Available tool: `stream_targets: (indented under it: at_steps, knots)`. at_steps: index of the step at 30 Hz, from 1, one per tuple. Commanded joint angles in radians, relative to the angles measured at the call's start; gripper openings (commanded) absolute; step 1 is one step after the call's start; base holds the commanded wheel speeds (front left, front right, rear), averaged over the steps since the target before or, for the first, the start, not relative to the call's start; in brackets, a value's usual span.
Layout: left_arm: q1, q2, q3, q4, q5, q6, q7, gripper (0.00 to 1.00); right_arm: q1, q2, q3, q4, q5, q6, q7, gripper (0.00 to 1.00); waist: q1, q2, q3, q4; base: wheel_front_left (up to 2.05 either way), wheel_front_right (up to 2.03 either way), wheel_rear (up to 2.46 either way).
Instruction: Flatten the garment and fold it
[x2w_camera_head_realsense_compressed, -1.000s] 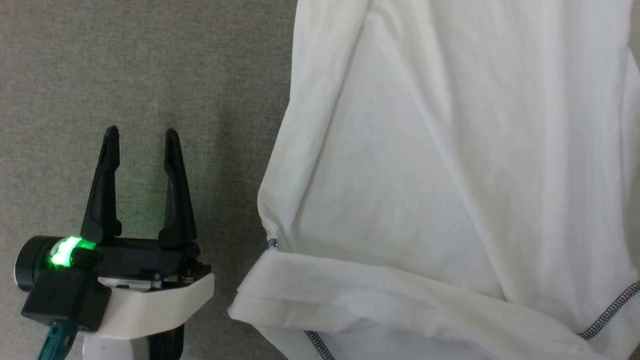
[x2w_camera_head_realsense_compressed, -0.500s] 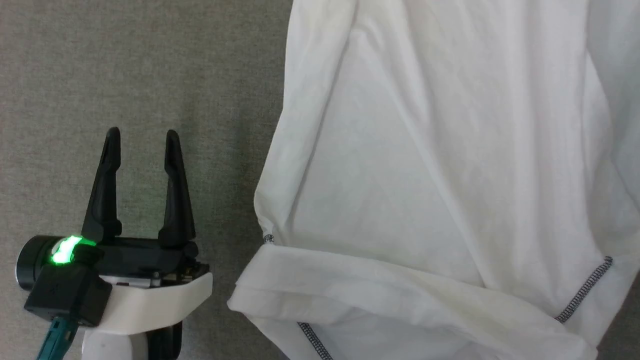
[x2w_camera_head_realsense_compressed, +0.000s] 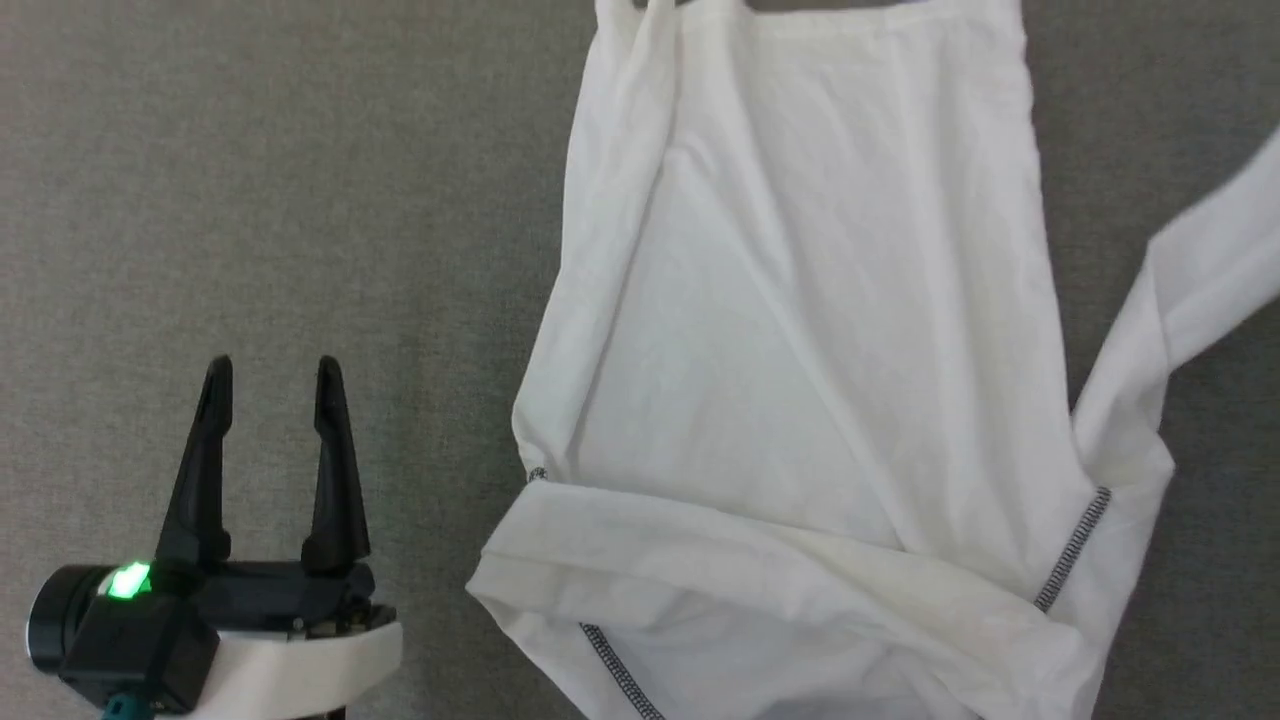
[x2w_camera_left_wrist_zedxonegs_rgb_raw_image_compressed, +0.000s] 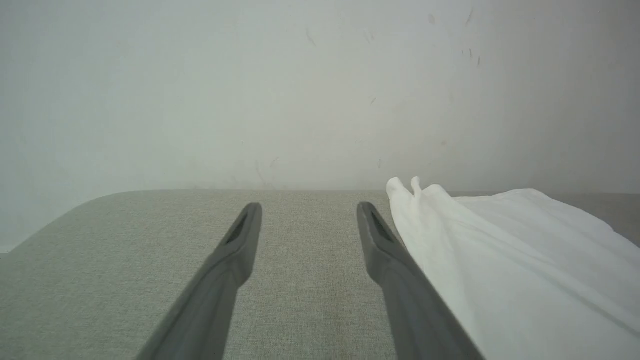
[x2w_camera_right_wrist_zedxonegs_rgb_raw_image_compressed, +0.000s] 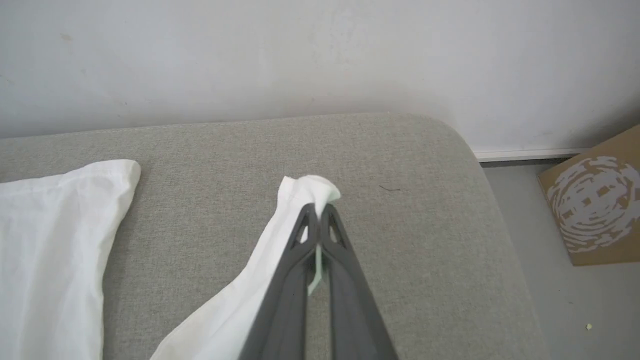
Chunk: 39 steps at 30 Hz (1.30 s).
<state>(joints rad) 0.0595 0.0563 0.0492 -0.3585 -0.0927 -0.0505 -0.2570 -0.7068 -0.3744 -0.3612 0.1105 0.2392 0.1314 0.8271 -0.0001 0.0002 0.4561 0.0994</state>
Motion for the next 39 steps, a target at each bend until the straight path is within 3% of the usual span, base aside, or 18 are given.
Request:
stream_targets:
  at_steps: [1, 15, 22, 30, 39]
  knots:
    - [0.013, -0.001, 0.006, 0.004, 0.012, -0.004, -0.005, 1.00, 0.022, -0.006, -0.015, -0.003, 0.007, -0.001, -0.007, 0.00, 0.0001, -0.0002, -0.083, -0.030, 0.00, 0.00, 0.00]
    - [0.119, 0.014, 0.025, -0.002, 0.015, -0.003, -0.005, 1.00, 0.307, -0.075, -0.298, 0.042, 0.016, -0.001, -0.126, 0.00, 0.0001, -0.0002, -0.224, -0.075, 0.00, 0.00, 0.00]
    - [0.152, 0.013, 0.024, -0.004, 0.010, 0.006, -0.004, 1.00, 0.377, -0.089, -0.363, 0.070, 0.017, -0.001, -0.173, 0.00, 0.0001, -0.0002, -0.268, -0.094, 0.00, 0.00, 0.00]
    - [0.173, 0.012, 0.017, -0.001, 0.004, 0.017, 0.005, 1.00, 0.413, -0.058, -0.244, -0.021, 0.101, -0.001, -0.195, 0.00, 0.0001, -0.0002, -0.327, -0.104, 0.00, 0.00, 0.00]
    - [0.219, 0.014, 0.033, -0.016, -0.007, 0.033, 0.019, 1.00, 0.436, 0.012, -0.016, -0.321, 0.217, -0.001, -0.144, 0.00, 0.0001, -0.0002, -0.383, -0.103, 0.00, 0.00, 0.00]
